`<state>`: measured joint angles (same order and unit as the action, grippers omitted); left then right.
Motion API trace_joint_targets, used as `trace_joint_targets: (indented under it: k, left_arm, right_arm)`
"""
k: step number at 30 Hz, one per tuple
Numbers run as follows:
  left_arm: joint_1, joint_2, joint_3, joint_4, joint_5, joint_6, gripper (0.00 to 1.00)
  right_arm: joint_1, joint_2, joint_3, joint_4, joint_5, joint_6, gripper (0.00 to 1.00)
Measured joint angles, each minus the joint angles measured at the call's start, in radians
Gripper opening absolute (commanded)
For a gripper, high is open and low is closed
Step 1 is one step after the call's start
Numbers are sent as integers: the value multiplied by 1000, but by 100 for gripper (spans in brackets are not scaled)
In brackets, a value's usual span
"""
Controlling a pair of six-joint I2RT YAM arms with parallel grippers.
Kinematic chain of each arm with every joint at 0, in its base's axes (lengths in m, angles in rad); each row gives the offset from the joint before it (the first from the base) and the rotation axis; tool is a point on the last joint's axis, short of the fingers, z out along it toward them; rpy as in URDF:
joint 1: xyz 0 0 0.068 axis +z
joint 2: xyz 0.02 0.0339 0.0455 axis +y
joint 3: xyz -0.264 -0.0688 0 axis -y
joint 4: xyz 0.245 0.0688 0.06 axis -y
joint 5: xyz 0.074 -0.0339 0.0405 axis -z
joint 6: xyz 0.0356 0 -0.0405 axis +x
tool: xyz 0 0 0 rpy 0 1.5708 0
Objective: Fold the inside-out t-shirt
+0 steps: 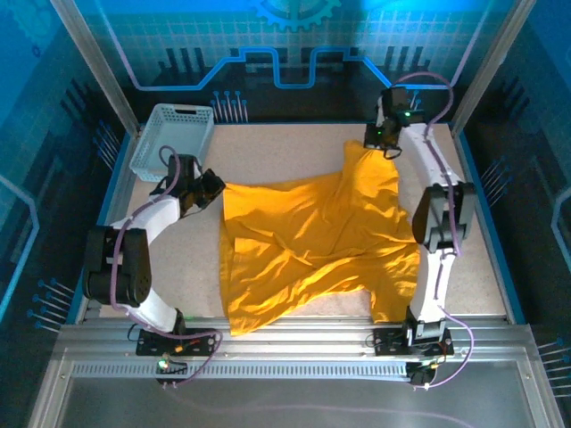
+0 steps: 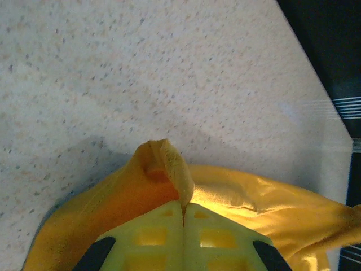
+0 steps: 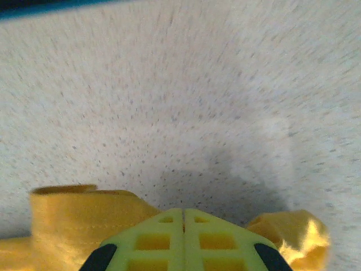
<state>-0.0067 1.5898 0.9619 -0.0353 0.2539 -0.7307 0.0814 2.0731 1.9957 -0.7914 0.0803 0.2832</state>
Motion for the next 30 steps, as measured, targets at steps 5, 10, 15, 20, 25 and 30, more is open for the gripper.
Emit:
trace_joint_targets:
  k: [5, 10, 15, 20, 25, 30]
  left_arm:
    - [37, -51, 40, -12, 22, 0, 0]
    - [88, -89, 45, -9, 62, -2, 0]
    - [103, -86, 45, -11, 91, -2, 0]
    - [103, -83, -18, 26, 104, -7, 0]
    - [103, -102, -214, 52, 102, -28, 0]
    - [103, -153, -388, 72, 95, -36, 0]
  right_arm:
    - [-57, -198, -132, 70, 7, 11, 0]
    - [-130, -382, -295, 151, -11, 30, 1]
    - [-136, -435, -402, 208, -57, 38, 3]
    - [-114, -477, -648, 261, -72, 68, 5]
    - [-35, -681, -967, 233, -37, 145, 12]
    - [27, -906, -1221, 180, -19, 221, 43]
